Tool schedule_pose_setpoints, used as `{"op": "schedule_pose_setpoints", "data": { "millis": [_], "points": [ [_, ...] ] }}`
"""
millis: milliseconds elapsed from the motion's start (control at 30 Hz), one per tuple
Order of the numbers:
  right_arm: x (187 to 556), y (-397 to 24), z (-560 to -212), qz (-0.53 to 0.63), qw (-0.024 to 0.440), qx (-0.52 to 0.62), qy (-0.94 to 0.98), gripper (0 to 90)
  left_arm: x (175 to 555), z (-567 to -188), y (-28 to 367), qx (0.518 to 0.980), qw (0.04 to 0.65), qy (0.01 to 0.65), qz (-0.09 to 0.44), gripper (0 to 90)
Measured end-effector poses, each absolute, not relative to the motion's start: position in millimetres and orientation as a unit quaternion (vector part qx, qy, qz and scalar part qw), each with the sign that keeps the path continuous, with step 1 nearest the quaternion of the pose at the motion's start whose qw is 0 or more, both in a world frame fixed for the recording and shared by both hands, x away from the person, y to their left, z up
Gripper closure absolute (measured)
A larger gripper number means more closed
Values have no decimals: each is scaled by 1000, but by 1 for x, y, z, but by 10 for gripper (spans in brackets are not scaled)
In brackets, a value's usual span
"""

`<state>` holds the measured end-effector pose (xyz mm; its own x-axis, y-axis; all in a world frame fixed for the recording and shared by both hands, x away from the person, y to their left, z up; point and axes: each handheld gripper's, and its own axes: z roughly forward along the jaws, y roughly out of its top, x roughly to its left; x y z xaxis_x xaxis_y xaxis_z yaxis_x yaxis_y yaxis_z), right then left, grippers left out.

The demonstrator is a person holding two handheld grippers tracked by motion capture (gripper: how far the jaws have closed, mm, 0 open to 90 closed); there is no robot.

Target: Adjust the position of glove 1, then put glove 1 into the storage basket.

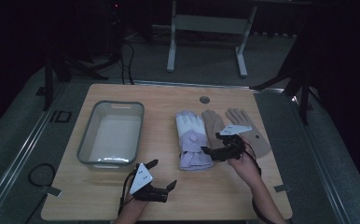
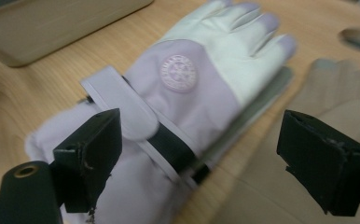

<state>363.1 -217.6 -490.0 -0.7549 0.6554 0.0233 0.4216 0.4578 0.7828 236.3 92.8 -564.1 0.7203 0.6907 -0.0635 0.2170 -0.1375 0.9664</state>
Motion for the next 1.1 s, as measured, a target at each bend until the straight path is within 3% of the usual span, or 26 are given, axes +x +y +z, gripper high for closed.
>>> {"op": "schedule_pose_setpoints", "data": {
  "millis": [233, 433, 567, 700, 867, 900, 967, 1033, 1100],
  "points": [
    [347, -242, -488, 421, 121, 322, 839, 151, 239, -563, 90, 742, 539, 337, 213, 7],
    [341, -260, -484, 434, 117, 337, 827, 147, 244, -553, 87, 752, 523, 363, 172, 7],
    [341, -268, -479, 451, 112, 324, 824, 141, 246, -541, 80, 768, 499, 361, 177, 7],
    [343, -267, -477, 444, 108, 333, 825, 118, 255, -524, 76, 758, 510, 374, 158, 7],
    [344, -254, -477, 445, 111, 334, 823, 107, 269, -498, 66, 761, 507, 359, 186, 8],
    [347, -246, -476, 435, 143, 342, 820, 213, 273, -494, 64, 762, 505, 362, 181, 8],
    [353, -241, -474, 430, 157, 357, 814, 334, 280, -489, 56, 766, 495, 367, 184, 32],
    [359, -235, -474, 434, 161, 366, 807, 435, 287, -486, 48, 770, 485, 369, 188, 57],
    [366, -229, -475, 435, 158, 381, 800, 475, 294, -487, 40, 777, 471, 371, 190, 89]
  ]
}}
